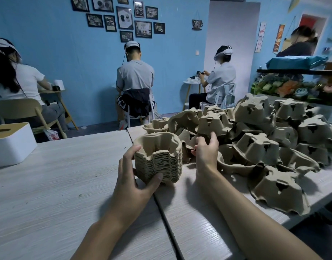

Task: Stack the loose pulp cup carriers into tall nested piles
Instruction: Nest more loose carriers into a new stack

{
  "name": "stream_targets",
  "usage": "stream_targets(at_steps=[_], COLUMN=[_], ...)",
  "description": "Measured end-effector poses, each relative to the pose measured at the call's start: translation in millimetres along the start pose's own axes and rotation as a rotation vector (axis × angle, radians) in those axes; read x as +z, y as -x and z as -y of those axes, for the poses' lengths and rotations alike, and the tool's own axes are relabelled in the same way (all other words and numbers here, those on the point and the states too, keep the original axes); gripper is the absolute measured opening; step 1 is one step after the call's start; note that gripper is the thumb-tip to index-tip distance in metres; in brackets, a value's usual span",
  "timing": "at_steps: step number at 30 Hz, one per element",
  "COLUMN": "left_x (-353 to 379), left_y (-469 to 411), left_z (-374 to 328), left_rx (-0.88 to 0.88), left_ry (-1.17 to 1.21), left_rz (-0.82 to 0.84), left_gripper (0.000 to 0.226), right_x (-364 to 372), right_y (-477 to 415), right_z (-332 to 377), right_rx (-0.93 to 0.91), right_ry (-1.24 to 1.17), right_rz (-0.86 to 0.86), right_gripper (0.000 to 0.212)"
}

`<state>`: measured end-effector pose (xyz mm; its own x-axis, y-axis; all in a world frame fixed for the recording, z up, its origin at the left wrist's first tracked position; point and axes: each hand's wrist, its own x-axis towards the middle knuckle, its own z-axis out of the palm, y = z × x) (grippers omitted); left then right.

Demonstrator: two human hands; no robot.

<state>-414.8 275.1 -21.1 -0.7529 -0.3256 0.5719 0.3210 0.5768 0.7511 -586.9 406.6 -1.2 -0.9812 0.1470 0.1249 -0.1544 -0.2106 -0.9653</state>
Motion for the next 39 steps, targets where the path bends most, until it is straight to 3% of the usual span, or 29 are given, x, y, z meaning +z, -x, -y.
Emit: stream_targets(at_steps=[7,12,16,22,29,32,39], left_x=[0,0,0,-1,0,2,0], left_y=[-1,-2,-2,-2,-2,-3,0], left_z=[1,3,6,7,7,5,-3], left_rx=[0.006,0.005,0.019,0.015,0.045,0.008,-0.024], left_ry=[0.002,0.012,-0.001,-0.007,0.011,0.074,0.128], left_rz=[-0.018,-0.044,-0.055,-0.040,-0.038,-0.052,-0.054], left_gripper=[0.076,0.074,0.077,0.079,0.074,0.080,0.100], right_x=[-9,-17,-20,-17,-8,-3,-10], right_y=[23,43,55,57,53,53,53], right_z=[15,28,33,32,43,43,38], right_rx=[-0.343,-0.601,-0.801,-0.855,-1.260,-1.236,-0.953], right_ry=[0.078,0.043,0.022,0.009,0.149,0.201,0.208], right_rz=[-0.038,-0.058,0.006,0.010,0.113,0.180,0.288], right_gripper=[0.045,0.024,0.022,0.043,0.022,0.018,0.028])
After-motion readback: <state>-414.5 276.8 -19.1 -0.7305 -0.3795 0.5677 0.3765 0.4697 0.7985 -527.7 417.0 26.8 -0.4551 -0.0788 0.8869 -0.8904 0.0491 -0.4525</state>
